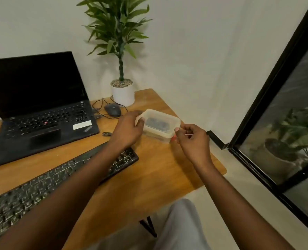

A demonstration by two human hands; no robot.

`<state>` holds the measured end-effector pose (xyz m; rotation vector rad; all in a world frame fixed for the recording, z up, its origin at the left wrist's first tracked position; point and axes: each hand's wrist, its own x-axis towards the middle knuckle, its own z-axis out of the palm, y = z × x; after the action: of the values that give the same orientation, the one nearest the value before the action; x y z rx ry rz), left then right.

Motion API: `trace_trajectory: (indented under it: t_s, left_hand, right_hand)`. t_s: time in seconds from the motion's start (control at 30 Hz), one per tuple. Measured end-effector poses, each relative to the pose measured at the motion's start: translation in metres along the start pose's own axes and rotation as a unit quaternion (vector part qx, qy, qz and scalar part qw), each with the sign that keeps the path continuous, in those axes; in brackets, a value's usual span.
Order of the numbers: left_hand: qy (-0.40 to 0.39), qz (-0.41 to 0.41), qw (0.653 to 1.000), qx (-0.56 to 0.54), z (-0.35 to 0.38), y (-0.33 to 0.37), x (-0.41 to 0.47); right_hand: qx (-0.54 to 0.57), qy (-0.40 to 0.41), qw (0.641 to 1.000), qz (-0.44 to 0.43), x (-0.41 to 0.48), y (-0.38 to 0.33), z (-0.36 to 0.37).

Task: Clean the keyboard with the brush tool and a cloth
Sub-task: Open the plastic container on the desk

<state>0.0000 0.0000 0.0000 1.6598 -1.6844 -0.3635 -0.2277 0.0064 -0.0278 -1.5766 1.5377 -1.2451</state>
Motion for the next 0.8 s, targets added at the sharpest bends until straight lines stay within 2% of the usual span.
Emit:
trace_trajectory:
  t_s: [0.2,0.4,0.8]
  left_hand:
    - [-0.043,-0.114,0.992,-0.015,0.016,-0.010,0.051]
    - [-0.036,-0.156,0.984,-0.073,0.026,-0.030,0.073]
    - [-0.053,-0.233,0.946,-0.217,0.019,-0.032,0.067]
  right_hand:
    - [-0.012,-0.014,0.997,0.073,0.029,0.011,0.006]
    - [0.023,-0.047,0.989,0.138,0.049,0.019,0.018]
    - [0.114,-0.054,0.977,0.174,0.045,0.012,-0.001]
